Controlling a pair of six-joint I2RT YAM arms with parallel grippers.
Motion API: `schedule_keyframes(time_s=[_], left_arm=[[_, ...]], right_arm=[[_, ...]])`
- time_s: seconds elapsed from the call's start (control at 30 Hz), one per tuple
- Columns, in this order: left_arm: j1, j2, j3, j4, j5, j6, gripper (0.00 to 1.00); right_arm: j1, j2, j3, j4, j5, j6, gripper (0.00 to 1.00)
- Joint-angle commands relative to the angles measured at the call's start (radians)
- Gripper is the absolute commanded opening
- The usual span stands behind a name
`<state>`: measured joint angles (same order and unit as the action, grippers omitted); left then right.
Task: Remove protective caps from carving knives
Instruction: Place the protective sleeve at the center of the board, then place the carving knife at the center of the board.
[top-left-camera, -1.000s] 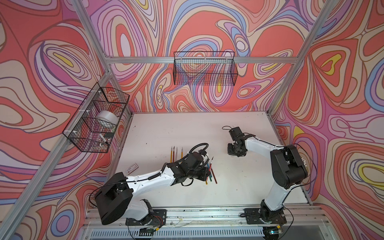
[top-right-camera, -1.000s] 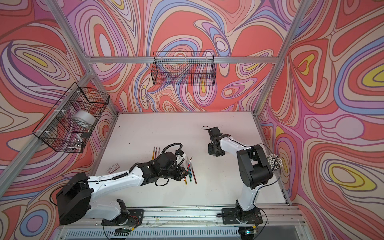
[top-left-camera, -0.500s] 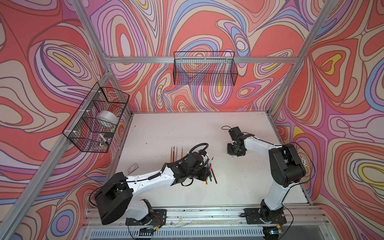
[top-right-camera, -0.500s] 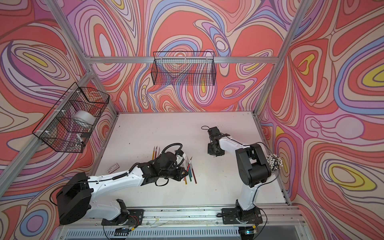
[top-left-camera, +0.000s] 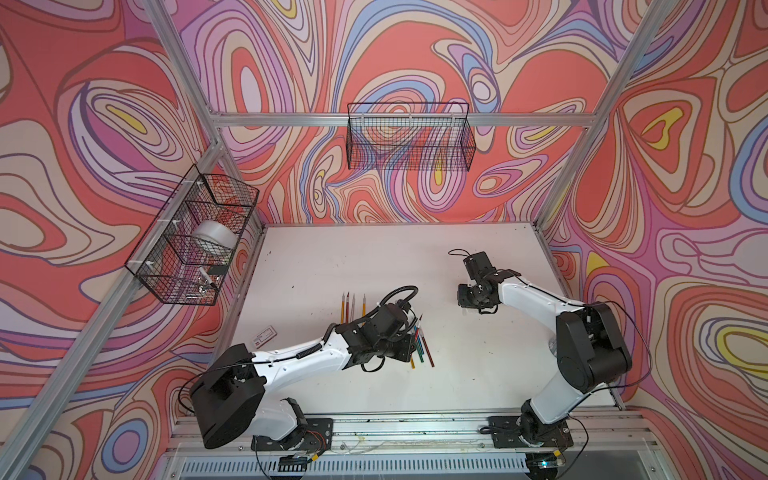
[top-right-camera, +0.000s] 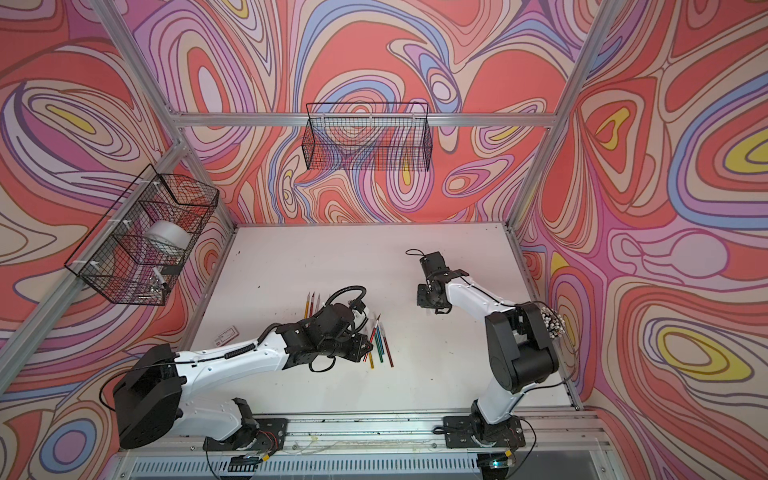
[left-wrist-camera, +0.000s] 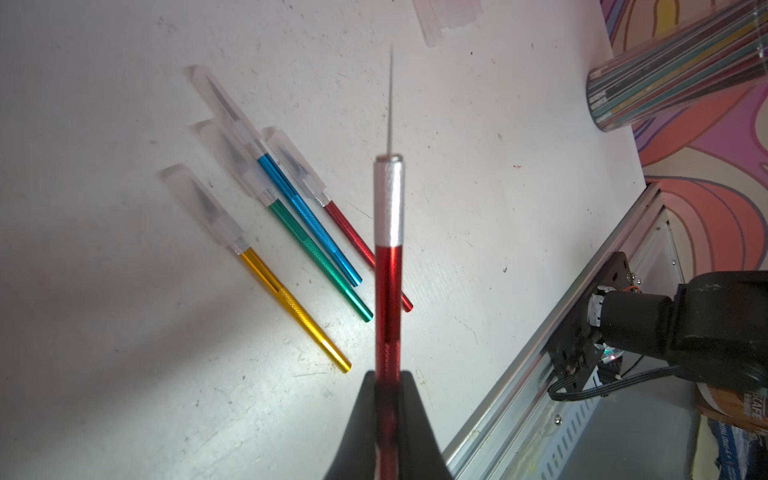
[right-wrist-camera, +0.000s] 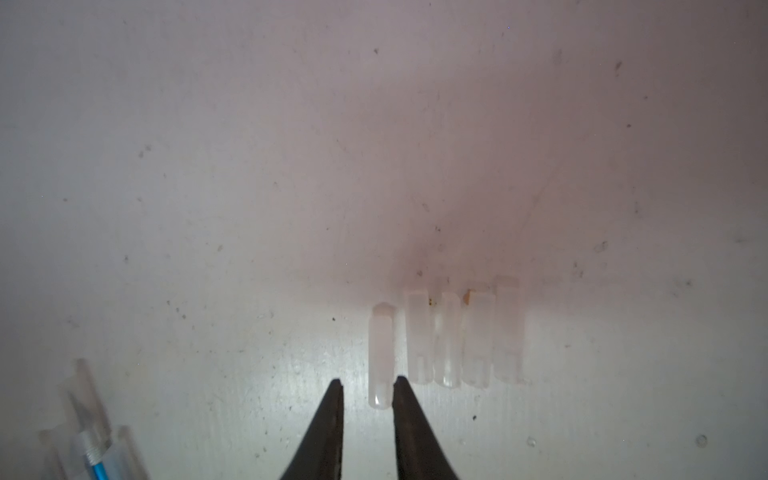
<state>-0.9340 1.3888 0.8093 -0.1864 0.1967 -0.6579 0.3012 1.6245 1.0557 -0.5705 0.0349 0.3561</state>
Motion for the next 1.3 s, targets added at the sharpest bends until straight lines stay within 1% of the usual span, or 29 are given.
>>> schedule_keyframes(time_s=[0.0, 0.2, 0.33, 0.4, 0.5, 0.6, 0.7, 0.87, 0.97, 1.17, 1.23, 1.27], left_arm=[[0.01, -0.016, 0.035, -0.071, -0.047, 0.012, 0.01], [0.034, -0.015, 0.064, -0.157, -0.067, 0.027, 0.01], [0.071, -0.003, 0.089, -0.219, -0.082, 0.025, 0.01], [0.094, 0.014, 0.114, -0.277, -0.122, 0.023, 0.01], [0.116, 0.058, 0.163, -0.381, -0.206, 0.028, 0.02], [0.134, 0.105, 0.204, -0.443, -0.273, 0.027, 0.02], [0.146, 0.151, 0.242, -0.482, -0.316, 0.028, 0.02], [0.165, 0.234, 0.318, -0.547, -0.39, 0.015, 0.03], [0.183, 0.277, 0.355, -0.565, -0.414, 0.011, 0.03], [0.215, 0.352, 0.406, -0.558, -0.401, 0.016, 0.03], [0.22, 0.376, 0.425, -0.564, -0.403, 0.024, 0.03], [0.224, 0.387, 0.434, -0.569, -0.407, 0.026, 0.03]], right_arm=[[-0.005, -0.081, -0.058, 0.035, -0.051, 0.009, 0.25], [-0.004, -0.256, -0.16, 0.088, -0.179, 0.034, 0.35], [-0.004, -0.367, -0.221, 0.126, -0.305, 0.042, 0.4], [-0.003, -0.415, -0.252, 0.155, -0.392, 0.047, 0.41], [-0.004, -0.469, -0.286, 0.203, -0.521, 0.075, 0.46], [-0.003, -0.499, -0.305, 0.239, -0.608, 0.096, 0.5], [-0.004, -0.512, -0.314, 0.255, -0.647, 0.102, 0.52], [-0.003, -0.511, -0.329, 0.282, -0.66, 0.115, 0.55], [-0.004, -0.505, -0.329, 0.283, -0.67, 0.112, 0.59], [-0.002, -0.503, -0.336, 0.288, -0.68, 0.115, 0.79], [-0.004, -0.505, -0.333, 0.282, -0.673, 0.114, 0.87], [-0.004, -0.505, -0.33, 0.276, -0.669, 0.11, 0.93]])
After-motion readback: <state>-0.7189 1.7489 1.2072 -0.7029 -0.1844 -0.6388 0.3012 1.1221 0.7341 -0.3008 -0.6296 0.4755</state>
